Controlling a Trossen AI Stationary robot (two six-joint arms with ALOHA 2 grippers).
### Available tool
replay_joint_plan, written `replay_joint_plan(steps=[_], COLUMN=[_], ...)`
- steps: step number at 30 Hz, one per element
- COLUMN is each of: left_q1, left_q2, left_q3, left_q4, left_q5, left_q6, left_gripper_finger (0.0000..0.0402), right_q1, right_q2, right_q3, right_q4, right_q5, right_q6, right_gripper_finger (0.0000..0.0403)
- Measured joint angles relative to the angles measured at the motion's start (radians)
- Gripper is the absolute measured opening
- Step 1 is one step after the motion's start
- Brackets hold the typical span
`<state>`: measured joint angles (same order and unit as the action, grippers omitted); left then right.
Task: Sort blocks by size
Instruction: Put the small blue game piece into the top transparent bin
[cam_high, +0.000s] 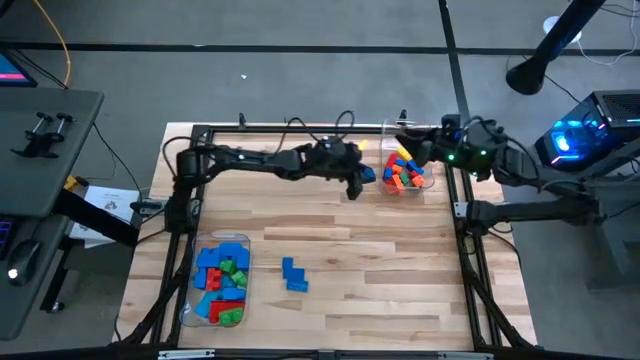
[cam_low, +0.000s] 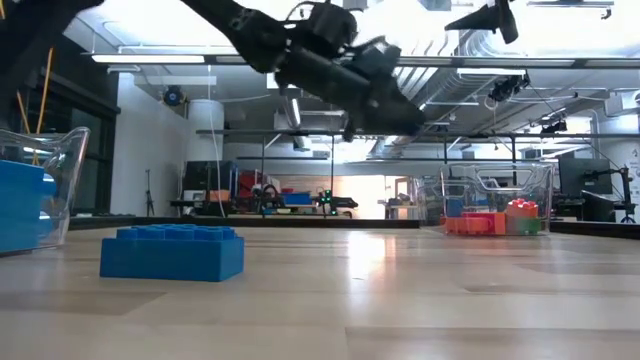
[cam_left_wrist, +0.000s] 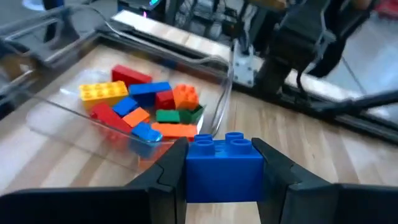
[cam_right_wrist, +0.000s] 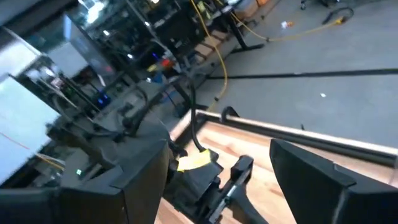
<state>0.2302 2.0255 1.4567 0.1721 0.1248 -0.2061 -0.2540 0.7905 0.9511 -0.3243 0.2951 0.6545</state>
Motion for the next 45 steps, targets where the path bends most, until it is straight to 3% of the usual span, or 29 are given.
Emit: replay_joint_plan(steps=[7,14,24,28,32,36,39,42,45], left_q1=[-0.001,0.001,-0.004,0.004,0.035,0.048,-0.005,-0.115,-0.253], left_q2=[0.163,0.326,0.382,0.316,0.197,0.067,-0.121,-0.329,-0.455], left_q3=[0.271,0.496,0.563,0.561,0.559,0.431,0.203,-0.070,-0.266], left_q4=[-0.076,-0.073,-0.153,-0.381,-0.766,-1.014,-0.921,-0.756,-0.788], left_q5=[-0.003,-0.102,-0.186,-0.192,-0.086,-0.023,-0.034,-0.157,-0.283], left_q6=[0.164,0.159,0.172,0.166,0.200,0.136,0.021,-0.191,-0.508], left_gripper_finger=[0.0102,0.0105,0.0276,0.0301,0.0302,0.0301,0.0301,0.0301,0.0301], right_q1=[0.036,0.035,0.035,0.035,0.035,0.035,0.035,0.035,0.035], right_q2=[0.063,0.093,0.092,0.089,0.078,0.078,0.078,0.080,0.079], right_q3=[-0.006,-0.006,-0.006,-0.006,-0.006,-0.006,-0.006,-0.006,-0.006], right_q4=[-0.007,0.007,0.086,0.126,0.150,0.137,0.091,0.008,-0.079], right_q5=[0.090,0.095,0.097,0.096,0.094,0.093,0.092,0.090,0.090], right_q6=[0.025,0.025,-0.005,-0.038,-0.084,-0.104,-0.086,-0.052,-0.013], right_gripper_finger=[0.0277,0.0277,0.0277,0.0277,0.0277,0.0277,0.0277,0.0277,0.0277])
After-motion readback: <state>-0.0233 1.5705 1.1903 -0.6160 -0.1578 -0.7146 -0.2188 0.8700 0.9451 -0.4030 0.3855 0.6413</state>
